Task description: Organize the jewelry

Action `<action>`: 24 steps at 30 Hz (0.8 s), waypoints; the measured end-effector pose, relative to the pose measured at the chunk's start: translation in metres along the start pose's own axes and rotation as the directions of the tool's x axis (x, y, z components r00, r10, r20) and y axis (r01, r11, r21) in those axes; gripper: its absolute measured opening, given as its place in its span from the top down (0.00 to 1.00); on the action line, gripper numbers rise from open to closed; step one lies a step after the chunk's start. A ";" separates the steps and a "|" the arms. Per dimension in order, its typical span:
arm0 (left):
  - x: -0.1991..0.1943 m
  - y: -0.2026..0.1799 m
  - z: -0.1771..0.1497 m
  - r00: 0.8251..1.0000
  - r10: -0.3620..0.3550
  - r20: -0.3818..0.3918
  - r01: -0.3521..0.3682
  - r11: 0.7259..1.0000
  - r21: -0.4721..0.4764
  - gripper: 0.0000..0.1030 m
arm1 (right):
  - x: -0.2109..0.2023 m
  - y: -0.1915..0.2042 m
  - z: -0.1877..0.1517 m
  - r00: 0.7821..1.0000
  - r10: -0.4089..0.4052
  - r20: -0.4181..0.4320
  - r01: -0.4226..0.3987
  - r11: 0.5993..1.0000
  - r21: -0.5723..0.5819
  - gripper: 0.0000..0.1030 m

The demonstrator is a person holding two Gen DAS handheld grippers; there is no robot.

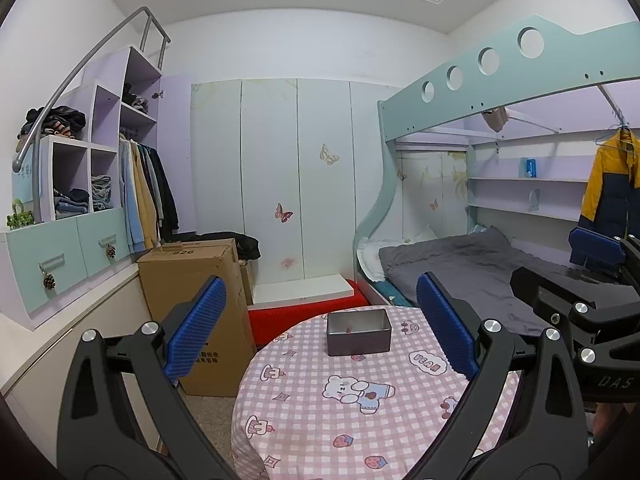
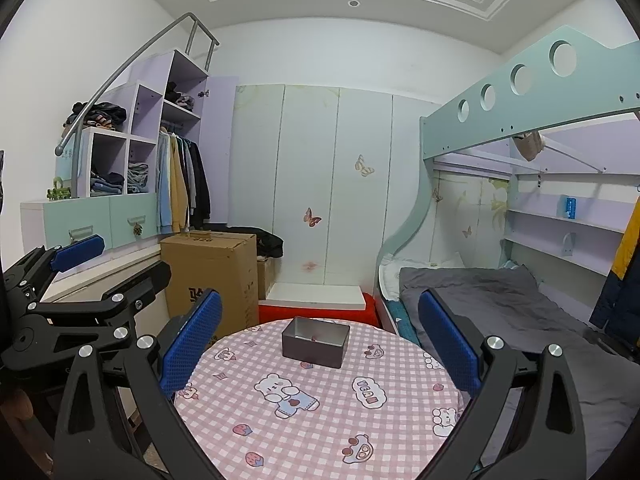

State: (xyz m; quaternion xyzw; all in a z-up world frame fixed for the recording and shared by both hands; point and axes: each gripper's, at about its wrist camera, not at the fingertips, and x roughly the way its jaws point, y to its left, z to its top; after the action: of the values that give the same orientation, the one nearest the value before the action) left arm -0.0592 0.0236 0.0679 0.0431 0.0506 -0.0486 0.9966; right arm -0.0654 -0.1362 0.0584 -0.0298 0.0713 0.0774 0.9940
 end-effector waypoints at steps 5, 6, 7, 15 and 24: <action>0.000 -0.001 -0.001 1.000 -0.002 0.001 0.002 1.000 0.001 0.09 | -0.001 0.000 0.000 1.000 -0.004 0.003 0.004 1.000 -0.005 0.08; 0.000 -0.001 -0.001 1.000 0.000 -0.001 0.000 1.000 0.003 0.09 | -0.001 0.000 -0.001 1.000 -0.006 0.003 0.006 1.000 -0.007 0.08; 0.000 -0.001 -0.001 1.000 0.001 -0.002 -0.001 1.000 0.006 0.09 | -0.001 0.000 -0.001 1.000 -0.008 0.002 0.008 1.000 -0.009 0.08; 0.002 -0.002 -0.002 1.000 -0.001 -0.008 0.001 1.000 0.005 0.09 | 0.001 0.000 -0.003 1.000 -0.009 -0.008 0.009 1.000 -0.006 0.08; 0.003 -0.002 -0.002 1.000 -0.004 -0.013 0.004 1.000 0.002 0.09 | 0.002 -0.001 -0.003 1.000 -0.011 -0.010 0.010 1.000 -0.003 0.08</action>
State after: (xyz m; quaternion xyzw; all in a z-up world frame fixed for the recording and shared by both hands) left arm -0.0561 0.0215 0.0655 0.0446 0.0570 -0.0504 0.9961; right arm -0.0639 -0.1369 0.0547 -0.0319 0.0760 0.0721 0.9940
